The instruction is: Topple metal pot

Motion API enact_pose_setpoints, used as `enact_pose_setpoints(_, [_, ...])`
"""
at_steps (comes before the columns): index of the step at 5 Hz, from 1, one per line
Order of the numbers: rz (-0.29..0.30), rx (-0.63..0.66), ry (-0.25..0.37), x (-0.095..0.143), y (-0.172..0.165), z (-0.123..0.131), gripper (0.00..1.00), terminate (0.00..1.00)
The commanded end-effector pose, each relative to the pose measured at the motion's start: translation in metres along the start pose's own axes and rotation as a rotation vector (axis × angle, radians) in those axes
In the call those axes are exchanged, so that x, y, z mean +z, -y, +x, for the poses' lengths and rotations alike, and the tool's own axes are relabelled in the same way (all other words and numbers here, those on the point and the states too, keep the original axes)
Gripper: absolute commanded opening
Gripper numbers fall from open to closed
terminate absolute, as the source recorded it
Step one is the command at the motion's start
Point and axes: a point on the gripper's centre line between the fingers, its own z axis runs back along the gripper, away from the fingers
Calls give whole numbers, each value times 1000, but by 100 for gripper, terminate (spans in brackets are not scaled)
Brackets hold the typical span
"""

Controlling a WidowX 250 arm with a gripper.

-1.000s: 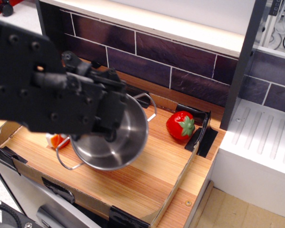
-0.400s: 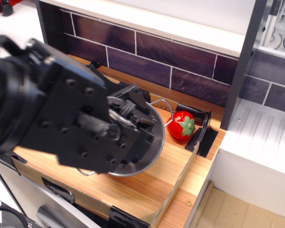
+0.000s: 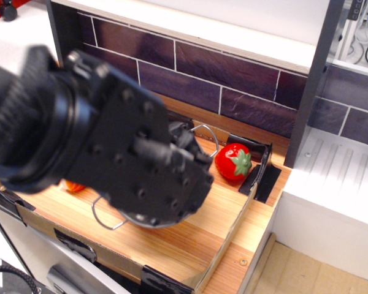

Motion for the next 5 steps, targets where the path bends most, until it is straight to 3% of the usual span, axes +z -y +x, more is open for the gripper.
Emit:
enact_pose_setpoints(1, [-84, -12, 8, 34, 1, -11, 100, 0])
enact_pose_setpoints(3, [-351, 83, -181, 48, -24, 4, 100, 0])
enact_pose_setpoints(4, [-577, 119, -291, 56, -44, 14, 100, 0])
enact_pose_setpoints(5, [-766, 121, -345, 64, -63, 19, 100, 100])
